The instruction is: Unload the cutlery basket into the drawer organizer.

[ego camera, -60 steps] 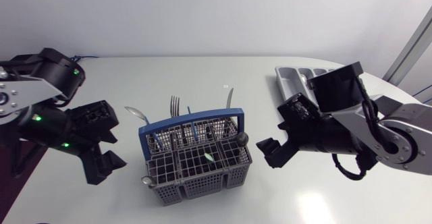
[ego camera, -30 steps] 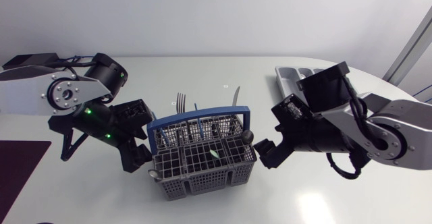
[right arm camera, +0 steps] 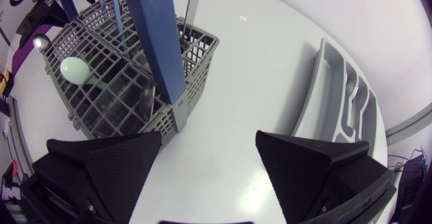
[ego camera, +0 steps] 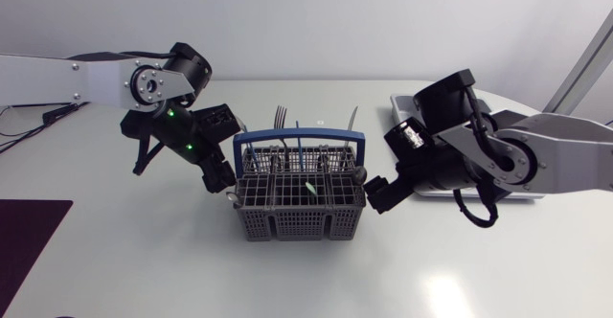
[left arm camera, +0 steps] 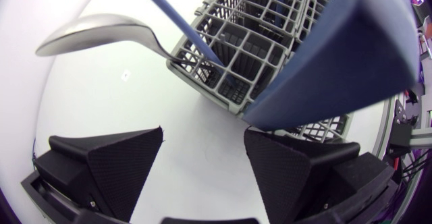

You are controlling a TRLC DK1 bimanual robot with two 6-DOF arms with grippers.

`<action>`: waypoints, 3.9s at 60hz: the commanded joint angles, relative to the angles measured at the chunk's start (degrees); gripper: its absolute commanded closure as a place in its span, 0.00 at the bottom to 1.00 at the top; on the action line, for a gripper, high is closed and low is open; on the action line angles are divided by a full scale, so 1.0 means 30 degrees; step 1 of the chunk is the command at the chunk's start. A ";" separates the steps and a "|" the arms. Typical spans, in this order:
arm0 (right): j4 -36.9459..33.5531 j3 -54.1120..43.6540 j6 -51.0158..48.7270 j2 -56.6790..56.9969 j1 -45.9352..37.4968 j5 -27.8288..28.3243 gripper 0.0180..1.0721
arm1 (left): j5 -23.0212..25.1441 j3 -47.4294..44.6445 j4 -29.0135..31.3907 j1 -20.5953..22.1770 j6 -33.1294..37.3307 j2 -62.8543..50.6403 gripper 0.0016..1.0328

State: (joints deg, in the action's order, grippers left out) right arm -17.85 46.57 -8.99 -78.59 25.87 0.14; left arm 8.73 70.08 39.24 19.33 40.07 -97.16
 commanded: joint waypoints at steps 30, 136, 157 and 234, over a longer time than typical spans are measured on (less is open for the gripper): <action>0.0119 -0.3335 -0.1104 0.5629 -0.0595 0.0919 0.04 | 0.1367 -0.7248 -0.6079 -0.2079 0.5509 1.0797 0.05; -0.0643 -0.4008 -0.2275 0.3989 0.2041 0.1652 0.04 | -0.1329 -1.1262 -0.7691 0.3282 2.0450 1.0152 0.78; -0.0292 -0.4272 -0.2305 0.3871 0.2012 0.1652 0.04 | -0.1622 -1.0734 -0.7896 0.3341 2.0245 1.0269 0.83; -0.0438 -0.4712 -0.2188 0.4809 0.2627 0.1681 0.04 | -0.5108 -0.9797 -0.6343 0.6681 2.3585 1.5543 0.83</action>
State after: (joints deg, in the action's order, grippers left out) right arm -19.00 34.37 -15.27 -64.79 33.08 4.78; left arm -6.04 39.92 20.14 37.58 106.98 -49.87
